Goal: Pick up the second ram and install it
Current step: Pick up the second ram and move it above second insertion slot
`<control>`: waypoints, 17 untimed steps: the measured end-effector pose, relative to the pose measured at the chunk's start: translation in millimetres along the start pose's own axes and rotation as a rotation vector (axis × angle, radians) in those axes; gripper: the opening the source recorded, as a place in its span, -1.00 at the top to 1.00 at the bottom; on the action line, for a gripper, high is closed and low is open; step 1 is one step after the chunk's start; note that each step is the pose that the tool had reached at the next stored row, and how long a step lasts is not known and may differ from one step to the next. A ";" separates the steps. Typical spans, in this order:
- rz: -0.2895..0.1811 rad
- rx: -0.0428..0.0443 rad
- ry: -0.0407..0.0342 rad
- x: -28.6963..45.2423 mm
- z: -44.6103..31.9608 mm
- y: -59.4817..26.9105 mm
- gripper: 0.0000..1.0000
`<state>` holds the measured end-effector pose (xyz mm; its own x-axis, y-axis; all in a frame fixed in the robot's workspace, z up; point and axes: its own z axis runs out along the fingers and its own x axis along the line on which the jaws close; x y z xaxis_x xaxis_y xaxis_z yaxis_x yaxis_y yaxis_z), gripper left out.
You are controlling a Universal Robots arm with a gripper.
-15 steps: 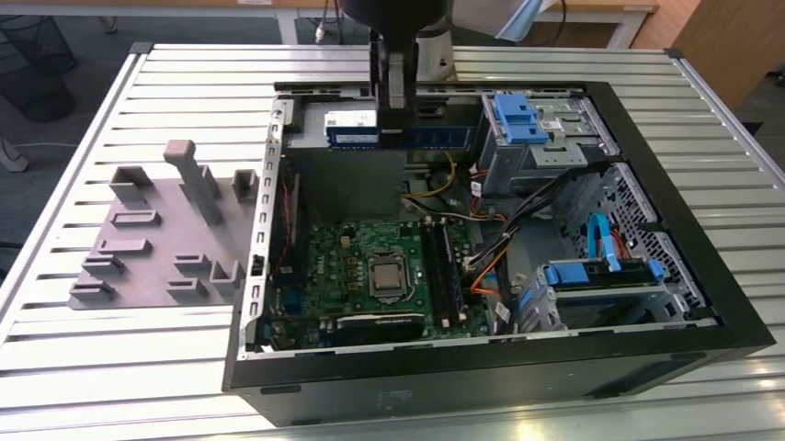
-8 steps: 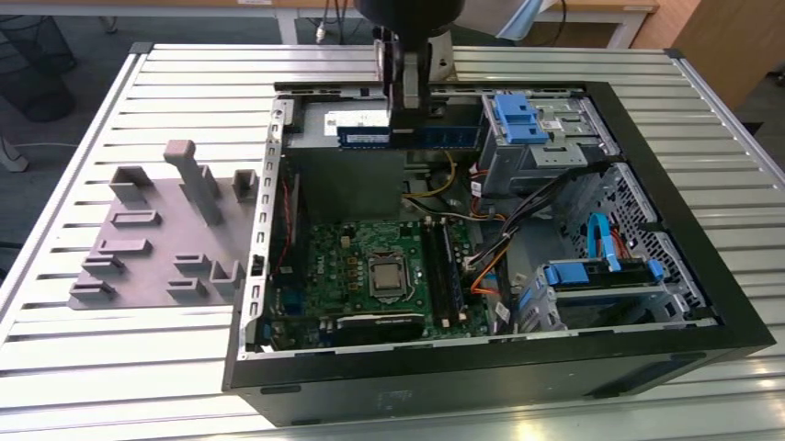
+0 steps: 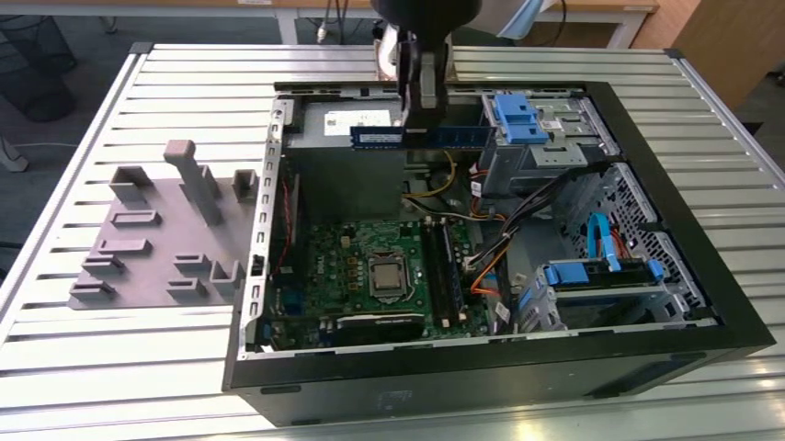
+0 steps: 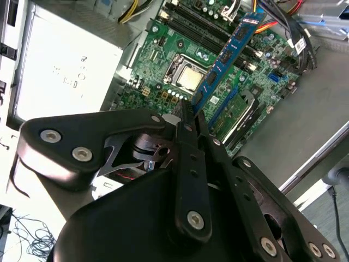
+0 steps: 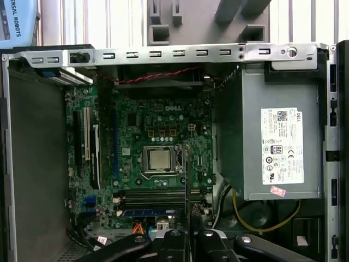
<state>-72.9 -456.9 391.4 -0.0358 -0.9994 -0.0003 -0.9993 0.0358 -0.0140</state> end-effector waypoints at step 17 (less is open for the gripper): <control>0.000 0.0000 0.0001 -0.8 0.3 -24.8 0.72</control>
<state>-48.1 -456.9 391.4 -0.0358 -0.9994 -0.0002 -0.9993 0.0358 -0.0140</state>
